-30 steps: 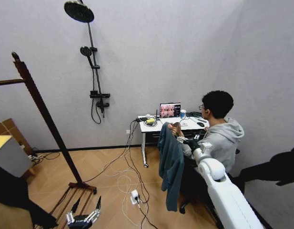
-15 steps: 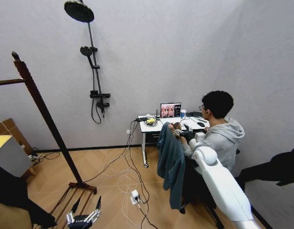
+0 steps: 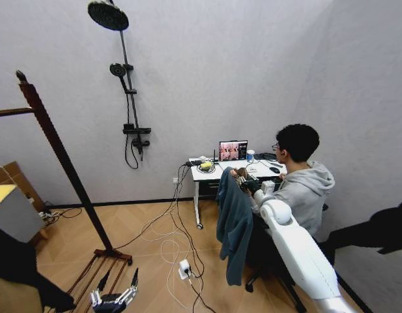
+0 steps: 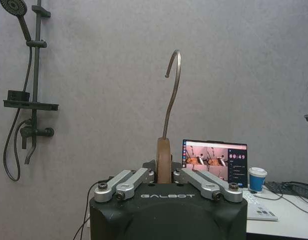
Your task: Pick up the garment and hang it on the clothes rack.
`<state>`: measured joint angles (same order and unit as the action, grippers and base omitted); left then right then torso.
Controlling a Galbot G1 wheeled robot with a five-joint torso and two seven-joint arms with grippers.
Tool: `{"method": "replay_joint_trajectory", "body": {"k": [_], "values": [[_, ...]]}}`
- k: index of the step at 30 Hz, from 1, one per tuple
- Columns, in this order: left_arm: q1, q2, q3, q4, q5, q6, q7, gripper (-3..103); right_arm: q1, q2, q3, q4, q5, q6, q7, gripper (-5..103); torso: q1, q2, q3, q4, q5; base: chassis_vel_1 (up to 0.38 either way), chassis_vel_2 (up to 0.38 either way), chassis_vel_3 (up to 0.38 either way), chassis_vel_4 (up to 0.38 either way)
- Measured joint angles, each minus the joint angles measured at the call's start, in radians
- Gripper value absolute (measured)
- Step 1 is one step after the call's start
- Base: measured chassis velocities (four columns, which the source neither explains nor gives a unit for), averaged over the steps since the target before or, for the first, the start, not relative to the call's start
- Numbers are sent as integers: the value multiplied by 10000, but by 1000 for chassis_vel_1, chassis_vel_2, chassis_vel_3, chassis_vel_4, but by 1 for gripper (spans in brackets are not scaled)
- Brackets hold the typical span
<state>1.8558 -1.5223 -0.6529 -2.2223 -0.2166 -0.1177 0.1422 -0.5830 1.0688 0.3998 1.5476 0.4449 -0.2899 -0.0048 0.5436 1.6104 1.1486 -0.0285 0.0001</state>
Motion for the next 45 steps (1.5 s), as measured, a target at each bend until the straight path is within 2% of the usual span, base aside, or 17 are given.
{"method": "replay_joint_trajectory", "body": {"k": [2, 20, 30, 45], "values": [[0, 0, -1, 0, 0, 0, 0, 100, -6, -51, -4, 76, 71, -20, 37, 10, 0, 0, 0, 3, 0, 0, 0, 0, 0], [0, 0, 0, 0, 0, 0, 0, 100, -393, -335, 85, 1327, 534, -174, 116, 10, 0, 0, 0, 2, -1, 5, 6, 5, 5], [0, 0, 0, -1, 0, 0, 0, 100, -570, -563, -84, 2635, 1206, -521, 264, 10, 0, 1, -1, 3, -2, 68, 75, 78, 76], [0, 0, 0, -1, 0, 0, 0, 100, -527, -720, -18, 2789, 1338, -716, 320, 10, 0, 0, 0, 1, -1, 119, 116, 114, 116]]}}
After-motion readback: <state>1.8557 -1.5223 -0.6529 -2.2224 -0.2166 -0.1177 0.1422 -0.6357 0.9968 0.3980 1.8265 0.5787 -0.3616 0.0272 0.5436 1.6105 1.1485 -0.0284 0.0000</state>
